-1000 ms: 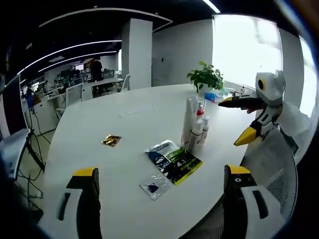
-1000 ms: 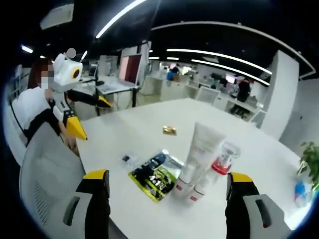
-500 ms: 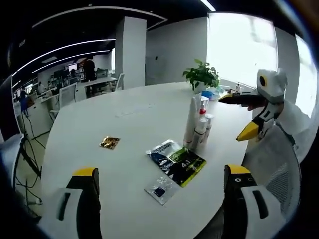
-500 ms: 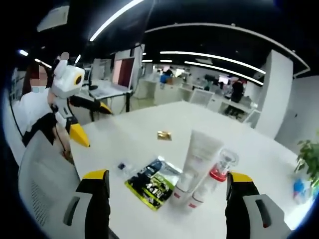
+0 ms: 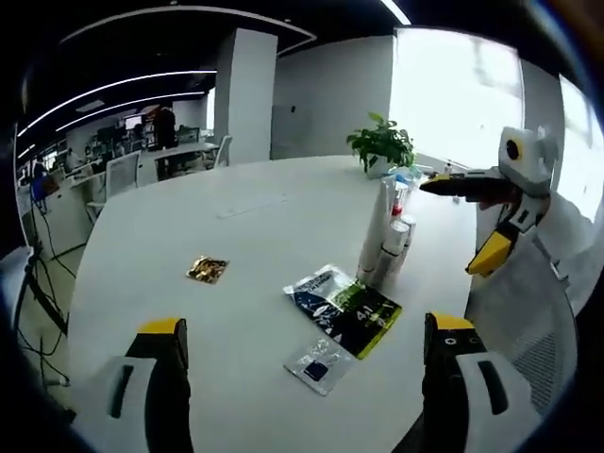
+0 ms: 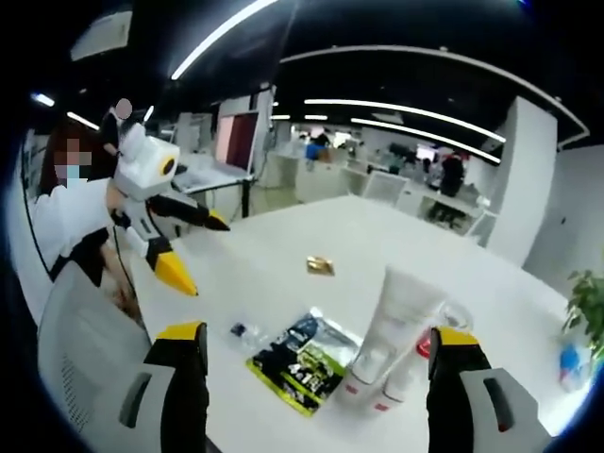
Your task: Arrange the skincare products in the storage area until every visible bottle or jar stands upright without overlapping.
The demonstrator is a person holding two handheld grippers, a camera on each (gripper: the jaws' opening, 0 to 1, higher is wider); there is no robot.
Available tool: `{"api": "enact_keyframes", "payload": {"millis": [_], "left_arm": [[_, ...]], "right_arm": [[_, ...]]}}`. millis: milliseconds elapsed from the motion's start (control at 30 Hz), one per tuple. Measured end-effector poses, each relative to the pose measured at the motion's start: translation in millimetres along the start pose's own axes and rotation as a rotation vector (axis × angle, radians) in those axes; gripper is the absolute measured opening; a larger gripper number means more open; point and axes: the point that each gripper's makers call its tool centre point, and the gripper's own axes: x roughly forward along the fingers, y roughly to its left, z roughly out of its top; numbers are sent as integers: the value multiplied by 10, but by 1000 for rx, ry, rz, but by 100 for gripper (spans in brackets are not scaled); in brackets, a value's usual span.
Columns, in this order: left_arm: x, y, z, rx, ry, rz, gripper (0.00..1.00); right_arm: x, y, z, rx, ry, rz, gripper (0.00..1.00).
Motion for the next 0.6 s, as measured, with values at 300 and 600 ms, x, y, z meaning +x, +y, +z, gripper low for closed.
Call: {"api": "enact_keyframes", "payload": {"millis": [300,600], "left_arm": [[-14,22,-154,-58,4,25,99],[-10,100,-315,-88,45,14,98]], "right_arm": [[262,225,84,-35,7,106,99],[529,349,151,-43,3,172,97]]}}
